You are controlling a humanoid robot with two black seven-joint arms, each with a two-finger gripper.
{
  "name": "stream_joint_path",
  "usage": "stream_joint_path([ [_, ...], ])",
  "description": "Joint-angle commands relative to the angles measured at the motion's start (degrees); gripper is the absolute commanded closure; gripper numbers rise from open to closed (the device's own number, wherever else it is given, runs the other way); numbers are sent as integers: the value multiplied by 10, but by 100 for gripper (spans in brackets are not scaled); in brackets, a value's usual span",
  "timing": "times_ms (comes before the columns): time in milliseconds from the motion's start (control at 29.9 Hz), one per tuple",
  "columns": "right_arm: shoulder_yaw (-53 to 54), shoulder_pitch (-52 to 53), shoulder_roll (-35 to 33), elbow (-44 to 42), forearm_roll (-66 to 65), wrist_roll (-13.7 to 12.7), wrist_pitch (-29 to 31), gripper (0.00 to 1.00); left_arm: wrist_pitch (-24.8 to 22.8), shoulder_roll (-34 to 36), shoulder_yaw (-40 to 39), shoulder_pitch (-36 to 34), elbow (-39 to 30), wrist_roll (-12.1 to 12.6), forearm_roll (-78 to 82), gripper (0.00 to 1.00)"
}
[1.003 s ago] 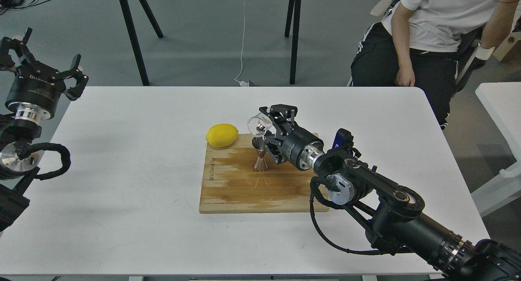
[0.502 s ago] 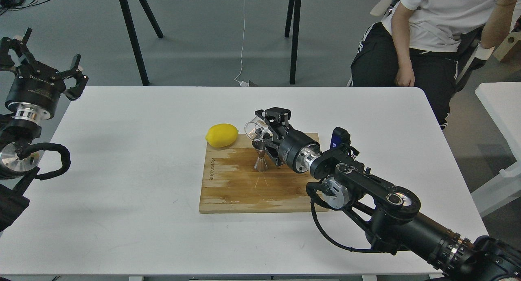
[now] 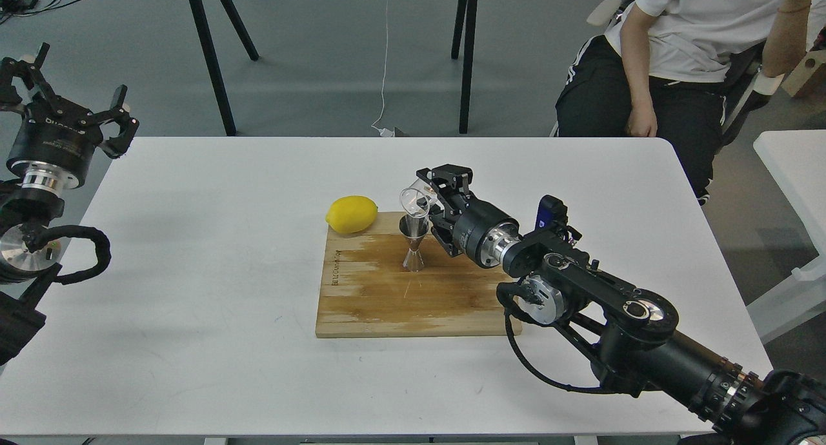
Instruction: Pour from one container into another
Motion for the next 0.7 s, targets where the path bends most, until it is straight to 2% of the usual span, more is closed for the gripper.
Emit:
stream_joint_path([
  [0, -1, 5, -3, -1, -1, 0, 0, 71, 0, 0, 0, 1, 0, 0, 0, 0],
  [669, -24, 5, -3, -4, -107, 1, -8, 71, 0, 0, 0, 1, 0, 0, 0, 0],
])
